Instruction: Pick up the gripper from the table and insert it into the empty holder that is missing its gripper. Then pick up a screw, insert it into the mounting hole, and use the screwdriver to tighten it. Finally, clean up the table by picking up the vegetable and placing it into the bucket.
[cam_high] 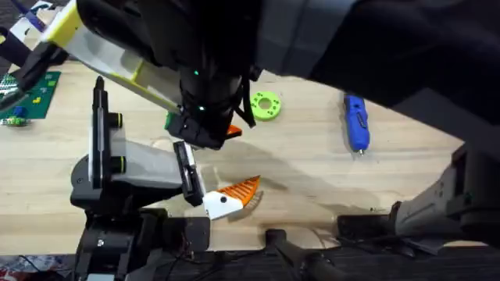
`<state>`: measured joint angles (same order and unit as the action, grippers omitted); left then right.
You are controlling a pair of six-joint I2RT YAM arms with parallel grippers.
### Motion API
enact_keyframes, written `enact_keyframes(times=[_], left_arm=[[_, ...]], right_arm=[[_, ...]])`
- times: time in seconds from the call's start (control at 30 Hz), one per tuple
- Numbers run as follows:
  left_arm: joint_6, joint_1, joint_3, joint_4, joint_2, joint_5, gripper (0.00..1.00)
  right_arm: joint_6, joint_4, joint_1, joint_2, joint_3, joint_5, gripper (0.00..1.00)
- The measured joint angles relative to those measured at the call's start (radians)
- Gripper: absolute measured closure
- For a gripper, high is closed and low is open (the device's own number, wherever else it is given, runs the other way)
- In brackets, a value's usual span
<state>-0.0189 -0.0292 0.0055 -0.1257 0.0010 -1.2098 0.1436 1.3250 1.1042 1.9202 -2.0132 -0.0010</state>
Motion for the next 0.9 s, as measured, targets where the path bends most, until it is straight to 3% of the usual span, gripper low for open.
enact_keyframes(times=[0.53,0.6,0.73,0.8,0.9], left_arm=[[0.000,0.000,0.000,0.000,0.000,-0.002,0.014],[0.000,0.000,0.000,0.000,0.000,-0.002,0.014],[0.001,0.000,0.000,-0.001,0.000,-0.004,0.014],[0.001,0.000,0.000,-0.001,0.000,-0.005,0.014],[0.001,0.000,0.000,-0.001,0.000,-0.006,0.014]], right_arm=[[0.014,0.004,0.000,0.000,0.000,0.001,0.964],[0.015,0.009,0.000,0.000,0.000,0.000,0.735],[0.021,0.023,-0.004,0.000,0.000,0.014,0.129],[0.025,0.025,-0.014,0.000,0.000,0.021,0.016],[0.025,0.024,-0.015,0.000,0.000,0.022,0.004]])
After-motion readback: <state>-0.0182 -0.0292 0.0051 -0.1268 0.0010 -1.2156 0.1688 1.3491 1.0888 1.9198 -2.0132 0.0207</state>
